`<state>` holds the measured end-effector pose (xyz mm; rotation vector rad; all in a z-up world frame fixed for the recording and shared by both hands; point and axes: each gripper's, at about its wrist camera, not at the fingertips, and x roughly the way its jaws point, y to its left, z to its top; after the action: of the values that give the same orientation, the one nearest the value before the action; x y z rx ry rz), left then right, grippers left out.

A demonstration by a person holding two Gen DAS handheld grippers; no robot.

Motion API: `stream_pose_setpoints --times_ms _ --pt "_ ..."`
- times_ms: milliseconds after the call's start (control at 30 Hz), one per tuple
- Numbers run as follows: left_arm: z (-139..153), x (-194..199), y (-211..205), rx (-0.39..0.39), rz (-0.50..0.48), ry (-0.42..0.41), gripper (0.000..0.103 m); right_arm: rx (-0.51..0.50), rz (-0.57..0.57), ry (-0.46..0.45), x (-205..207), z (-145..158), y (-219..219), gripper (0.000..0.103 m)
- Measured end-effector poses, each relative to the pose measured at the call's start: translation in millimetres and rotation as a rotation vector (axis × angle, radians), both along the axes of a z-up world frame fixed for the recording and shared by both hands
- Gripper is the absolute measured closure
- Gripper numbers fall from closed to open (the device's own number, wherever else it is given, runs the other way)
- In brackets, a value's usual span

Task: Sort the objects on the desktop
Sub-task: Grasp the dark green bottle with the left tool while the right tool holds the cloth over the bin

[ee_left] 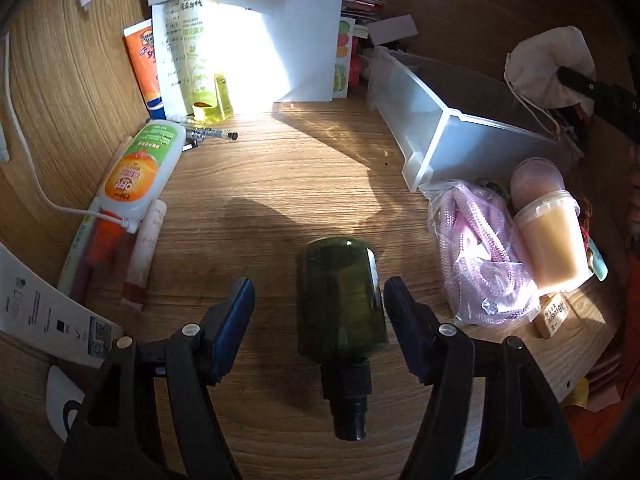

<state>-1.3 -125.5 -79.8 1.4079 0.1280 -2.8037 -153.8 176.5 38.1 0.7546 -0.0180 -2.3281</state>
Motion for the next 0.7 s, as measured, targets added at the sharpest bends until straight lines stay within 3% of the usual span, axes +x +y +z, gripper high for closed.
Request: stream_pose_setpoints --times_ms 133,167,400,700 --pt "-5.5 -5.9 -0.5 -0.006 0.02 0.005 0.061 0.038 0.002 0.003 -6.1 -5.8 -10.3 0.072" --pt "-5.4 -8.3 0.6 -0.006 0.021 0.004 0.062 0.045 0.003 -0.002 -8.8 -8.0 -12.4 0.072" --pt "6.6 -25.0 3.3 0.007 0.028 0.052 0.062 0.077 -0.012 -0.045 -24.5 -27.1 -13.4 0.072" --pt "52.9 -60.4 16.6 0.077 -0.012 0.177 0.062 0.062 -0.043 -0.11 -37.9 -40.3 2.1 0.071"
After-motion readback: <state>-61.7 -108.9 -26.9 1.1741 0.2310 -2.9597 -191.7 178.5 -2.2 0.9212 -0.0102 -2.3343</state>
